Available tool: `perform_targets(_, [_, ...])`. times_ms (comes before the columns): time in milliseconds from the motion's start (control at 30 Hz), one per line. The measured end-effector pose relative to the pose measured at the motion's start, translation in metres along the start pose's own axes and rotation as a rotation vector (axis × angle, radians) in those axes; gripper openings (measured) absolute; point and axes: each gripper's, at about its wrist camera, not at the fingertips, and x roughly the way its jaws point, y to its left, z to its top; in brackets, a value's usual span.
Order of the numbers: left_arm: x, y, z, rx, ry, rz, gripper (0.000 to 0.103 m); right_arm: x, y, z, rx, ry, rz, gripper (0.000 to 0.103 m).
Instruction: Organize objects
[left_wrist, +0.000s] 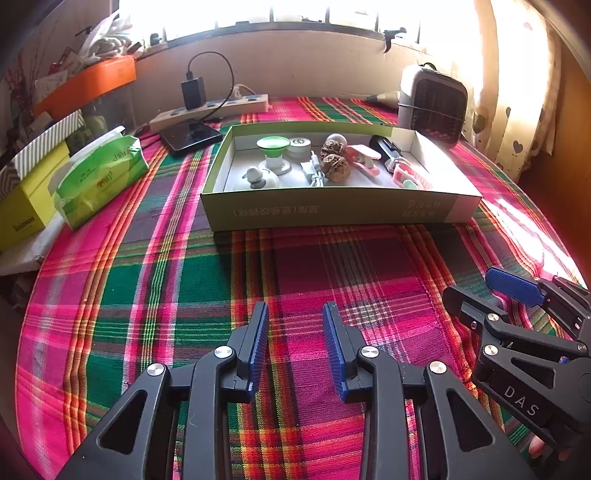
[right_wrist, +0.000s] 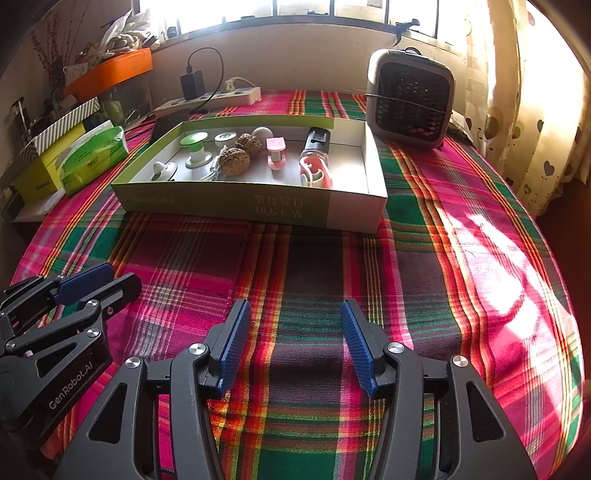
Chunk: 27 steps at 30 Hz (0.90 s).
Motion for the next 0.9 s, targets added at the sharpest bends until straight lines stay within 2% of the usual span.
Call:
perform_targets(167, [-0.0001,-0.0002,0.0,0.0,0.0,0.0,0.028,0.0002,0.0002,-0.0002,0.0,0.0,0.001,0.053])
perform_targets(333, [-0.0001,-0.0002,0.0,-0.001,0.0,-0.001,0.028,0.0007,0.0035,-0.0002,-0.007,0.003,0.003,0.059])
perform_targets(900, [-0.0002,0.0006,-0.0001,0.0,0.0,0.0,0.028,0.0003,0.0032,0.0005,-0.007,0.004,0.003,0.059])
